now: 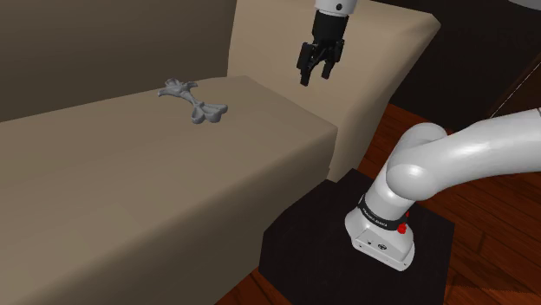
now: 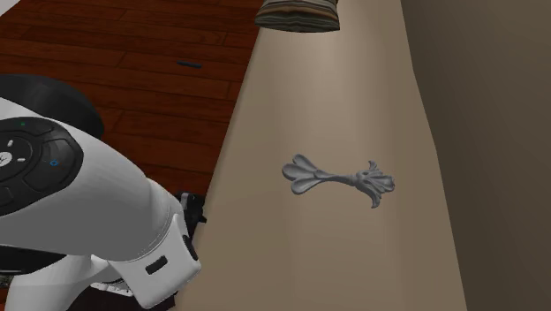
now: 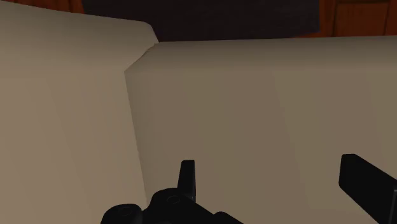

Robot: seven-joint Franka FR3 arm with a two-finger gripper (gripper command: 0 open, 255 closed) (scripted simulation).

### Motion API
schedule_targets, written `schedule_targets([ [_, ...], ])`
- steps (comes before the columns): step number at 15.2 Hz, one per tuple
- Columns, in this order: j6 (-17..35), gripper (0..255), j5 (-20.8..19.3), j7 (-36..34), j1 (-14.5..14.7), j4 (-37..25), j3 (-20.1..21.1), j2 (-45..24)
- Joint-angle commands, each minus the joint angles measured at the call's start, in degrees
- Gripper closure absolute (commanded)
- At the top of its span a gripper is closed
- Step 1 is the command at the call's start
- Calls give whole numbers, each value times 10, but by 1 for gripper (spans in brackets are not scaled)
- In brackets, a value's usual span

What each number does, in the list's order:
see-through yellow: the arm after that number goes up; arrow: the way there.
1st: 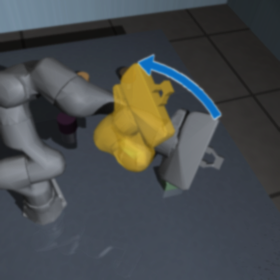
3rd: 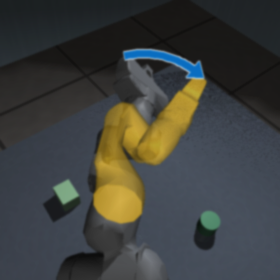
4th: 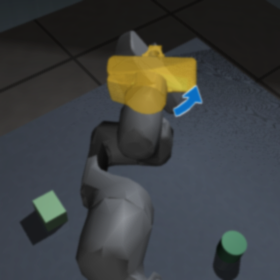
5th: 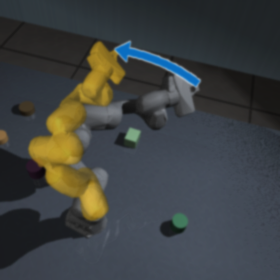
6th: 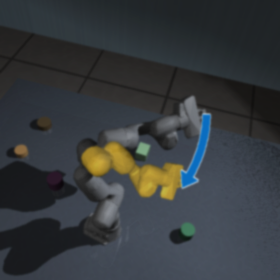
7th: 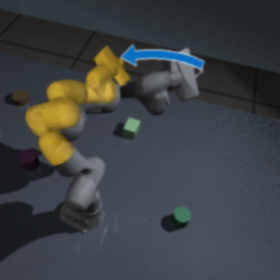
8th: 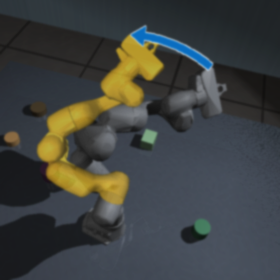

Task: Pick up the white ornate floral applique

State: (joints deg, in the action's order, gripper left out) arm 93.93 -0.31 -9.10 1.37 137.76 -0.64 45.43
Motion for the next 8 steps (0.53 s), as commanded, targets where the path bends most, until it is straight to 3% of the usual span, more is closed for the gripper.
schedule_targets([
  [1, 0, 0, 0, 0, 0, 0, 0, 0],
  [8, 85, 0, 13, -55, 13, -59, 52, -135],
])
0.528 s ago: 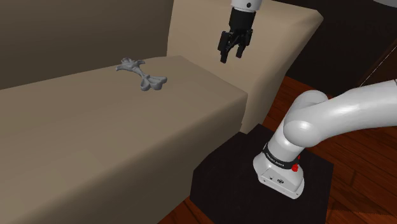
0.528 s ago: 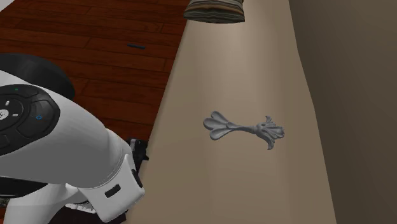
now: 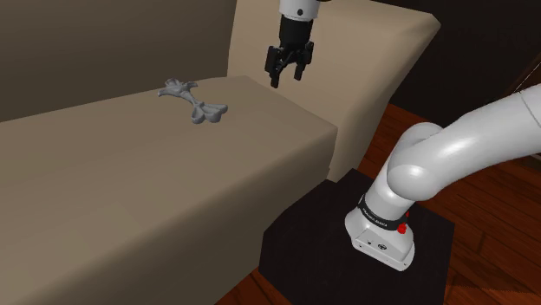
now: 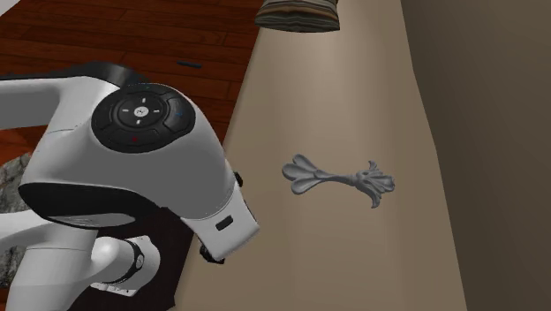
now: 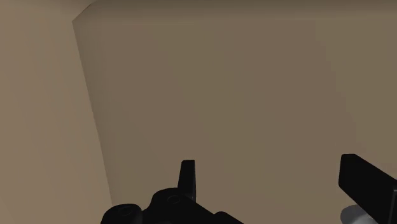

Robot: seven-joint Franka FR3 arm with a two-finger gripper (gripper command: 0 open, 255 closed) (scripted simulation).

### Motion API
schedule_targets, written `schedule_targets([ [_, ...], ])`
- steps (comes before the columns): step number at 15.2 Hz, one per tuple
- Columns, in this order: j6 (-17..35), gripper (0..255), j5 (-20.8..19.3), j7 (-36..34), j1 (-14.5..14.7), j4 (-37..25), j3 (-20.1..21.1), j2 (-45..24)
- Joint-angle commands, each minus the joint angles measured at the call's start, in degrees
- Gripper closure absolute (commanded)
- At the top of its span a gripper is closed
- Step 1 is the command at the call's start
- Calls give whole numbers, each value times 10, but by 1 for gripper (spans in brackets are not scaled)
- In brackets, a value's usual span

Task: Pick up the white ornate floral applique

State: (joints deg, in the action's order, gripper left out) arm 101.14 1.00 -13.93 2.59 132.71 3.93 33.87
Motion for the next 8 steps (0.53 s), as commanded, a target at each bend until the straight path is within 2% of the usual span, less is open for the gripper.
schedule_targets([
  [1, 22, 0, 0, -15, 2, -20, 13, -39],
  [8, 74, 0, -18, -74, 7, -120, 58, -185],
])
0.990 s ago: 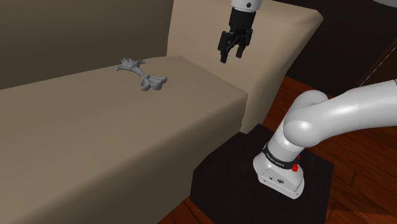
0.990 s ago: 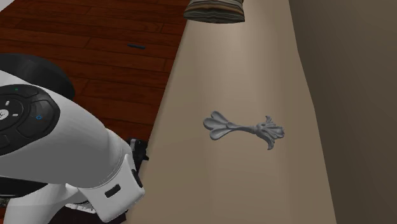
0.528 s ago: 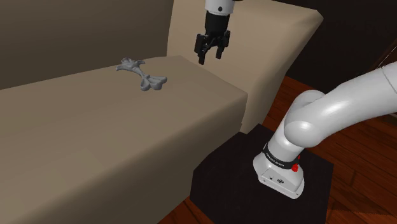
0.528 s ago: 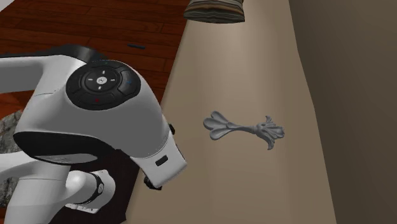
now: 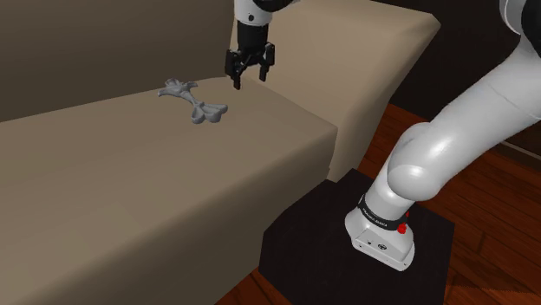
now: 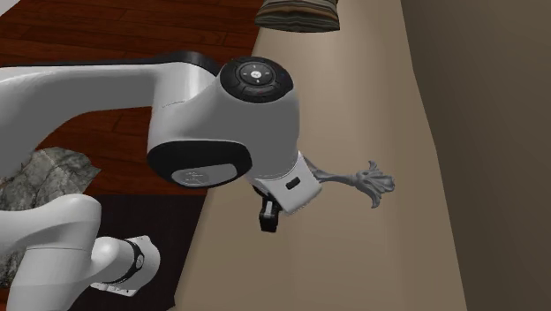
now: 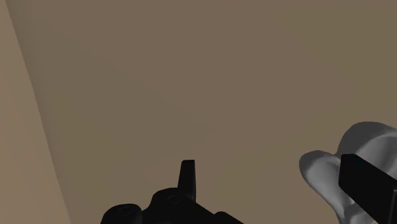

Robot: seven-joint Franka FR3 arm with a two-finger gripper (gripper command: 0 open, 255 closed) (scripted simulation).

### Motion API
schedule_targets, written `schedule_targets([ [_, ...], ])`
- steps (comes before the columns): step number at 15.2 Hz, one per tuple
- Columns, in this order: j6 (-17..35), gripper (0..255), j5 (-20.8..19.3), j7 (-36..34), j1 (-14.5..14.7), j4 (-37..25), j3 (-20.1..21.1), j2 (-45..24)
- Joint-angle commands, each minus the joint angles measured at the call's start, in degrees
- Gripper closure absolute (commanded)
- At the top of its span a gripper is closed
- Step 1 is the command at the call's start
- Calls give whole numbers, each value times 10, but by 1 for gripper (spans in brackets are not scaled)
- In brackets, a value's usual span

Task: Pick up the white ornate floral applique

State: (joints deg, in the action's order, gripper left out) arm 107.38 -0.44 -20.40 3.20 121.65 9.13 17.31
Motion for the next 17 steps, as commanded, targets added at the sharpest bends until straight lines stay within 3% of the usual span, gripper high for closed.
schedule_targets([
  [1, 16, 0, -9, -18, 2, -26, 12, -41],
  [13, 7, 0, -102, -120, 39, -303, 51, -316],
  [17, 27, 0, -106, -125, 42, -294, 50, -328],
])
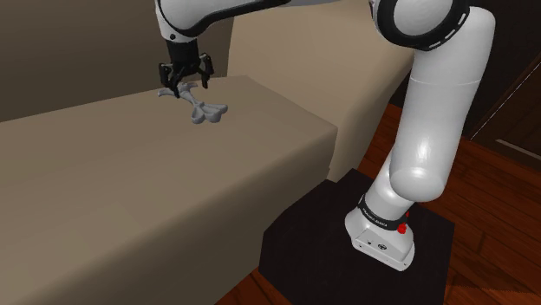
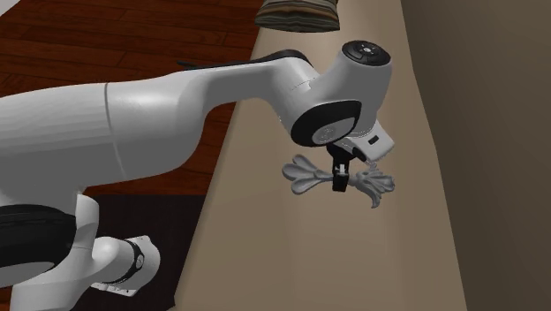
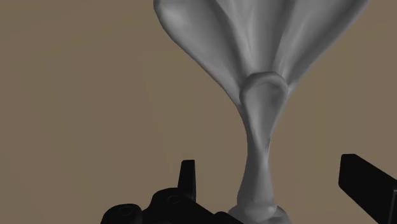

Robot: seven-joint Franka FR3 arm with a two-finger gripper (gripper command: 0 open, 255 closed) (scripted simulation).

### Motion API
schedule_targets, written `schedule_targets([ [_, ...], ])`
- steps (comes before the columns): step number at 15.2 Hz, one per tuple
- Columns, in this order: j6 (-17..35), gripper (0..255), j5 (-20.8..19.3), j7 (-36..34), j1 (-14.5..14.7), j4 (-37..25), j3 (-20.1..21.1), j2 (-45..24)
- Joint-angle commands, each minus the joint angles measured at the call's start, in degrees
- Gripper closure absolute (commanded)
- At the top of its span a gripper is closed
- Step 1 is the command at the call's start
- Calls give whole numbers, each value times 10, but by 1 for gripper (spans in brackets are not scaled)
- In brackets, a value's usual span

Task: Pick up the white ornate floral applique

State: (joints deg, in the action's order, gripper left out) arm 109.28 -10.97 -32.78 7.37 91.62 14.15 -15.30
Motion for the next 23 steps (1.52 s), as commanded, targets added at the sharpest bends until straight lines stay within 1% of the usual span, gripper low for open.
schedule_targets([
  [1, 15, 0, -2, -3, 0, 12, 0, -3],
  [4, 40, 0, -5, -7, 0, 34, -1, -7],
  [6, 41, 0, -5, -7, 0, 34, -1, -7],
  [7, 41, 255, -5, -6, -1, 34, -2, -7],
  [15, 45, 255, -5, -9, 0, 42, -1, -4],
  [23, -10, 255, 0, 1, 0, -10, 0, 0],
])
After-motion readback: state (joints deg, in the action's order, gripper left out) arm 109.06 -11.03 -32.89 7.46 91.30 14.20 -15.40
